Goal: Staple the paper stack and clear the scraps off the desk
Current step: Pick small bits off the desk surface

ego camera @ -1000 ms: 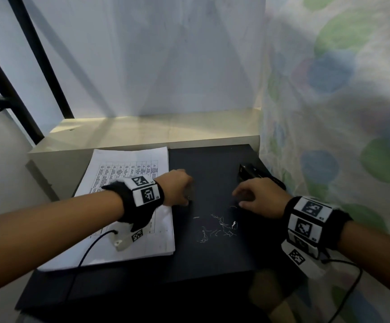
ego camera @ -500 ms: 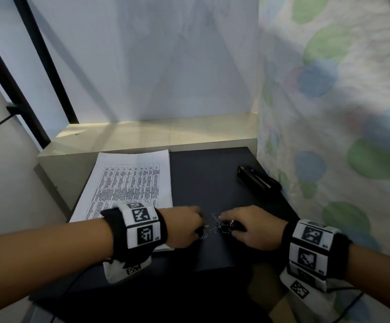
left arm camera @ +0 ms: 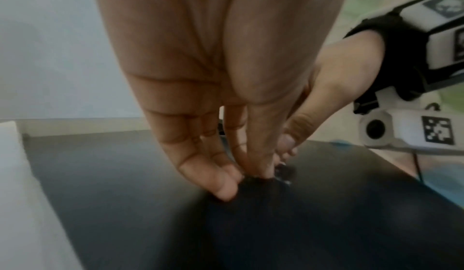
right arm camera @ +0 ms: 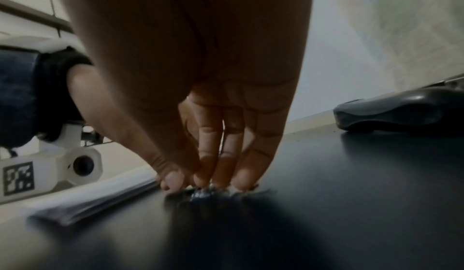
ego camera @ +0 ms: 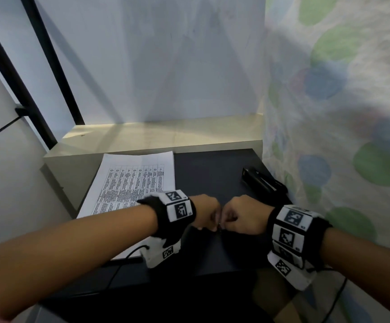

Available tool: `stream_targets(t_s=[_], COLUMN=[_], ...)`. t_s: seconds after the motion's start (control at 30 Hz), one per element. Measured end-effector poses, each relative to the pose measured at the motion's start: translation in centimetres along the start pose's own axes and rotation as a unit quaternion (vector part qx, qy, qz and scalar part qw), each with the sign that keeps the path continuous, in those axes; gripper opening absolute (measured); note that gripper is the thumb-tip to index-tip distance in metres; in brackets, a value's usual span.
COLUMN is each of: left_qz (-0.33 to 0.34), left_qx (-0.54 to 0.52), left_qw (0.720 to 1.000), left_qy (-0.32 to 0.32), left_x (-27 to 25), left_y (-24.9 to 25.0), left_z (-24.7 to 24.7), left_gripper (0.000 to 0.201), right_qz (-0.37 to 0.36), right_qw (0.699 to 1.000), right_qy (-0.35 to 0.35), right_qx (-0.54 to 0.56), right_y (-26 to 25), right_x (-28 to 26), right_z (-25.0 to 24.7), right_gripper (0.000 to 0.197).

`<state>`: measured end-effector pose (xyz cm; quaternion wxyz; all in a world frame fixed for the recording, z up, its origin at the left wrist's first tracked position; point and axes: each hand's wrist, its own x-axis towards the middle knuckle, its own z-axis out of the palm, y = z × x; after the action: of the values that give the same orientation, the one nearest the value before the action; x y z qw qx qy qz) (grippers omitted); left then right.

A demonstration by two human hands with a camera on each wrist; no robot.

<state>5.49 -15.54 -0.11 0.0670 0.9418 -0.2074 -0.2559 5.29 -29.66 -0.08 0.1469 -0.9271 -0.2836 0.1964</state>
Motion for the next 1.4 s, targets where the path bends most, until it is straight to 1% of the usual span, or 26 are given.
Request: stream_targets(t_s=[0.07, 0.13, 0.2, 0.23, 0.27, 0.33, 0.37, 0.43, 0.5, 0.57, 0.6, 0.63, 0.67, 0.7, 0.73, 0.77, 0.83, 0.93, 1.07, 1.23, 1.3, 1.4], left_qz=[-0.010, -0.028, -0.044, -0.048, -0.044, -0.037, -0.036, -0.032, -0.033, -0.045, -0.051, -0.055, -0.056, -0.054, -0.049, -0.044, -0.046, -0.063, -0.088, -0.090, -0.087, -0.084], left_qx=[-0.009, -0.006, 0.014, 0.022, 0.020, -0.010, -0.025, -0.045, -0.058, -0.062, -0.060, -0.054, -0.042, -0.030, -0.024, -0.026, -0.041, -0.043, -0.040, -0.045, -0.046, -0.046], left_qw=[1.000, 0.999, 0.999, 0.999, 0.999, 0.999, 0.999, 0.998, 0.998, 0.997, 0.996, 0.997, 0.997, 0.997, 0.997, 0.997, 0.996, 0.995, 0.993, 0.994, 0.994, 0.994], left_qy=[0.022, 0.040, 0.028, 0.015, 0.007, -0.004, -0.002, 0.008, 0.019, 0.028, 0.030, 0.030, 0.034, 0.038, 0.046, 0.052, 0.059, 0.070, 0.062, 0.052, 0.055, 0.057], left_x=[0.3, 0.0, -0.4, -0.4, -0.3, 0.2, 0.5, 1.2, 1.6, 1.3, 1.1, 0.9, 0.7, 0.5, 0.5, 0.5, 0.6, 0.2, -0.7, -1.1, -1.2, -1.2], left_y=[-0.7, -1.6, -2.4, -2.6, -2.7, -2.4, -2.1, -1.5, -1.3, -1.4, -1.6, -1.8, -1.8, -1.8, -1.7, -1.5, -1.3, -1.6, -2.7, -3.6, -3.6, -3.5], left_z=[-0.7, -1.0, -0.8, -0.4, 0.0, 0.6, 0.7, 0.7, 0.3, -0.3, -0.5, -0.5, -0.4, -0.3, 0.0, 0.1, 0.2, -0.3, -0.7, -0.2, -0.1, -0.2], left_gripper=[0.011, 0.015, 0.015, 0.020, 0.020, 0.007, 0.003, 0.006, 0.008, 0.010, 0.014, 0.024, 0.038, 0.051, 0.058, 0.061, 0.061, 0.061, 0.059, 0.055, 0.053, 0.052], right_qz=[0.010, 0.031, 0.049, 0.056, 0.059, 0.051, 0.044, 0.034, 0.028, 0.043, 0.059, 0.065, 0.076, 0.081, 0.079, 0.067, 0.033, -0.017, -0.058, -0.084, -0.080, -0.074], right_qw=[1.000, 0.999, 0.999, 0.998, 0.998, 0.999, 0.999, 0.999, 1.000, 0.999, 0.998, 0.997, 0.997, 0.996, 0.995, 0.995, 0.997, 0.996, 0.990, 0.986, 0.988, 0.990], right_qy=[0.025, 0.035, 0.014, 0.001, -0.007, -0.009, -0.007, -0.006, 0.000, 0.021, 0.030, 0.036, 0.031, 0.018, 0.006, 0.000, -0.009, -0.048, -0.042, -0.029, -0.011, -0.002], right_qx=[0.014, 0.023, 0.012, 0.005, 0.000, -0.004, 0.000, 0.007, 0.008, 0.009, 0.010, 0.002, -0.013, -0.039, -0.061, -0.076, -0.070, -0.075, -0.119, -0.144, -0.129, -0.119], right_y=[0.8, 1.9, 2.8, 3.0, 3.0, 2.6, 2.3, 1.6, 1.3, 1.5, 1.8, 2.0, 2.1, 2.2, 2.0, 1.8, 1.0, 0.0, -0.4, 0.3, 0.6, 1.0], right_x=[-0.1, -0.7, -1.1, -1.2, -1.1, -0.7, -0.4, 0.4, 0.9, 0.9, 0.8, 0.4, 0.2, 0.0, -0.1, -0.1, -0.1, 0.1, 0.2, -0.1, -0.1, 0.1], right_z=[-0.7, -1.1, -1.0, -0.8, -0.6, -0.2, 0.0, 0.1, -0.3, -0.8, -0.9, -1.0, -0.9, -0.7, -0.4, -0.1, 0.6, 1.2, 1.0, 0.6, 0.5, 0.3], right_gripper=[0.013, 0.005, 0.013, 0.015, 0.013, 0.002, 0.006, 0.010, 0.005, 0.021, 0.021, 0.018, 0.028, 0.046, 0.058, 0.063, 0.062, 0.065, 0.051, 0.032, 0.029, 0.026])
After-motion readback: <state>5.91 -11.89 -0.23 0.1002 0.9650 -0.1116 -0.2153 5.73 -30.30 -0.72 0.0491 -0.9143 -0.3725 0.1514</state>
